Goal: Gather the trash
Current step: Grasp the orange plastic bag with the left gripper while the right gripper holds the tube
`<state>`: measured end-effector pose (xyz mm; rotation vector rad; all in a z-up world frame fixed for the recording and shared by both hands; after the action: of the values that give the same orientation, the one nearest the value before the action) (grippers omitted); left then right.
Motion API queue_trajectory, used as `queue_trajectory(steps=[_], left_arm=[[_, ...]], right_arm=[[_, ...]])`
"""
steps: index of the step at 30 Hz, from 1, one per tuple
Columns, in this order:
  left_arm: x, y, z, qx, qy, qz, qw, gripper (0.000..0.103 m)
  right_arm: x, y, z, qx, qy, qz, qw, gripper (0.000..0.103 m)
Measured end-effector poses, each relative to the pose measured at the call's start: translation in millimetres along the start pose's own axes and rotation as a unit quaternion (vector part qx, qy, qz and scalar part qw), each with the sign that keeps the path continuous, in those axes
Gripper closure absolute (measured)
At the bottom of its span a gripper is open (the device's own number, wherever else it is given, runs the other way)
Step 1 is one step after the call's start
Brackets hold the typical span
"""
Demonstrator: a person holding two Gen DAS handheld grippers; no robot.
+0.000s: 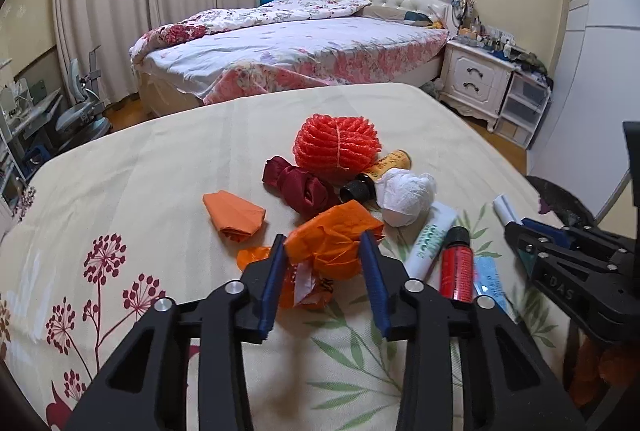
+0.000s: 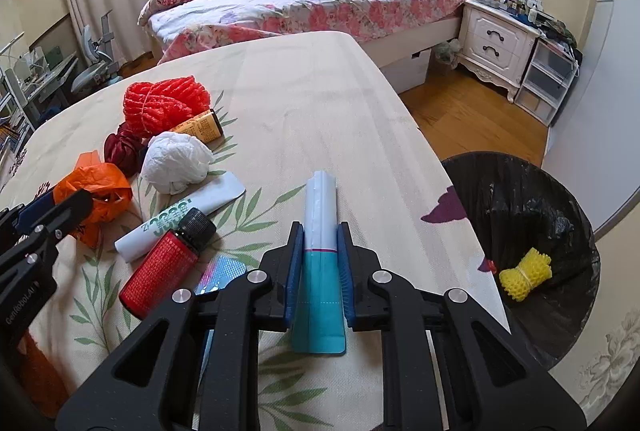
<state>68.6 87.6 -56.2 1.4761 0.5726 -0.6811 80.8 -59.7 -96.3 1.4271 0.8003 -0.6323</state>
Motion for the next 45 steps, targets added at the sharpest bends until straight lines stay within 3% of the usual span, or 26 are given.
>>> queue_trajectory(steps=[8, 9, 11, 12, 16, 22, 27, 30, 32, 34, 45], left_arm=[[-6, -11, -6, -0.012, 0.000, -0.003, 0.9999, 0.072], [-7, -12, -8, -0.015, 0.001, -0.002, 0.9999, 0.070], [-9, -14, -11, -0.025, 0.004, -0.001, 0.9997, 0.046], [-9, -15, -13, -0.031, 0.004, 0.000, 0.9995, 0.042], [-7, -17, -17, -0.037, 0.007, -0.003, 0.9993, 0.029], [8, -12, -17, -0.025, 0.004, -0.021, 0.9995, 0.026], [19, -9, -15, -0.014, -0.002, -0.042, 0.9990, 0.027], [20, -11, -13, -0.006, -0.010, -0.046, 0.9989, 0.040], [20, -13, -9, 0.004, -0.010, -0.049, 0.9987, 0.055], [20, -15, -8, 0.009, -0.008, -0.050, 0.9987, 0.062], [2, -22, -9, -0.001, -0.007, -0.030, 0.9995, 0.067]], right_arm=[[-8, -13, 0, -0.001, -0.002, 0.001, 1.000, 0.086], [-8, -14, 0, -0.001, -0.002, 0.001, 1.000, 0.086], [-9, -16, 1, 0.000, -0.002, 0.001, 1.000, 0.086], [-9, -16, 1, 0.000, -0.002, 0.001, 1.000, 0.086], [-9, -17, 2, -0.002, -0.001, 0.001, 1.000, 0.086], [-6, -15, 2, -0.001, 0.003, -0.002, 1.000, 0.086], [-5, -12, 3, 0.000, 0.005, -0.002, 1.000, 0.086], [-4, -11, 2, -0.002, 0.004, -0.003, 1.000, 0.086], [-4, -11, 1, -0.002, 0.004, -0.003, 1.000, 0.086], [-3, -11, 1, -0.003, 0.003, -0.003, 1.000, 0.086], [-12, -15, 2, 0.000, 0.000, 0.008, 1.000, 0.087]])
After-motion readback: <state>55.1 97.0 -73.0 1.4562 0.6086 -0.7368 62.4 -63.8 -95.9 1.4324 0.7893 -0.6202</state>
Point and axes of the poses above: each gripper's, at about its wrist camera, not at the fingertips, and x roughly the way its jaws point, z to its right, y to its top, the point moved 3 cm from there along x, roughly the way its jaws point, and after that the axes turned 3 degrees about -z, right-handed, at the moved point
